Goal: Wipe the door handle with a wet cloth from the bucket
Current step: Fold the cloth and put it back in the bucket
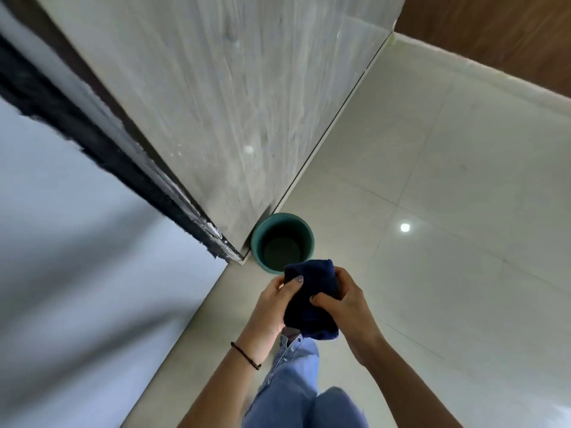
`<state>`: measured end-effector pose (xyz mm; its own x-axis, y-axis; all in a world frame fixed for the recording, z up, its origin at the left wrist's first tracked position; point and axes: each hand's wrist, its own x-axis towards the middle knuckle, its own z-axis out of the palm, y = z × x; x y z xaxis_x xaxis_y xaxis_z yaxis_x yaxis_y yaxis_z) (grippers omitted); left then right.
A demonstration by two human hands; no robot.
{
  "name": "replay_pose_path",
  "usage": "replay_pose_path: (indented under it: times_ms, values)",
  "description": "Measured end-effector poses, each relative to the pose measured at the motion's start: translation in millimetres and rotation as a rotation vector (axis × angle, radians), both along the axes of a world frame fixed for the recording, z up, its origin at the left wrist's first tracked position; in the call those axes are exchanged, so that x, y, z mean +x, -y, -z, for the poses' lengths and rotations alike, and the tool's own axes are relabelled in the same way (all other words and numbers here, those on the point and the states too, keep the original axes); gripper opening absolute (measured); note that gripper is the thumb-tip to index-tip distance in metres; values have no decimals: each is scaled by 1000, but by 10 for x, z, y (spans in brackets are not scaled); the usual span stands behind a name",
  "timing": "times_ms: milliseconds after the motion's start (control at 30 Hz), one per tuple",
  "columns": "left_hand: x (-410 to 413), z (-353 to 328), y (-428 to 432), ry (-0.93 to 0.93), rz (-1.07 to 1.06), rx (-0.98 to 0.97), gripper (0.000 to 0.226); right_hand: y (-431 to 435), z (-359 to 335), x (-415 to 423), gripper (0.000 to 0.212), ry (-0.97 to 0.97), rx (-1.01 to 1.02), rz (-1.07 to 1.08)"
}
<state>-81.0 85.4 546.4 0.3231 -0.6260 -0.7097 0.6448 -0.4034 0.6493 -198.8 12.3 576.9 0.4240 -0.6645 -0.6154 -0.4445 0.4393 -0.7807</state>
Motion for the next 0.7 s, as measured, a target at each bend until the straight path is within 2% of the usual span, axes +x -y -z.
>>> replay_pose_path:
  times_ms: [100, 233, 467, 600, 700]
  values:
    - [239, 523, 303, -16, -64, 64, 25, 501, 511, 237, 44, -46, 104, -79]
    - [511, 1502, 754, -111, -257, 146, 28, 1000, 1620, 554, 43, -125, 313, -136]
    - [886, 3781, 1407, -54, -434, 392, 38, 1619, 4079, 1246, 24, -303, 158, -246]
    - [1104, 5106, 1714, -54, -452, 490, 23, 1825, 5423, 1630, 38, -428, 100, -296]
    - [1231, 5909, 1846, -6, -453, 606, 28, 1917, 6173, 1866, 46, -518, 108, -327]
